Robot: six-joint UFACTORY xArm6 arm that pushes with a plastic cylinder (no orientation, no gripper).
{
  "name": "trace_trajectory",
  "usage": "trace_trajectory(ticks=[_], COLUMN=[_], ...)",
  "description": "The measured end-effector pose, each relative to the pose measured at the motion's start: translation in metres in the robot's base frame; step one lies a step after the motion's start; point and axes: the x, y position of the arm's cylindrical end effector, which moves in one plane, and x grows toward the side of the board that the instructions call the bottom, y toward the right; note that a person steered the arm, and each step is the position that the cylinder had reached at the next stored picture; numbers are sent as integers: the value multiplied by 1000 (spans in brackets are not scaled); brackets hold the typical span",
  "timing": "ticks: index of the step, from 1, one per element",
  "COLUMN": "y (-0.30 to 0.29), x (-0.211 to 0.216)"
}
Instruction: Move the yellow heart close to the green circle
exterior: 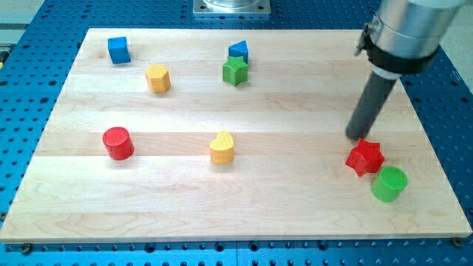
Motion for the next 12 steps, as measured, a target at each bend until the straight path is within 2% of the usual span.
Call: trace_trajectory(ticks=[3,4,5,6,7,8,9,10,11,12], y=[-255,-208,-134,-50,-82,-142,-163,-82,-76,-172], x=[9,51,42,75,54,46,77,93,95,87])
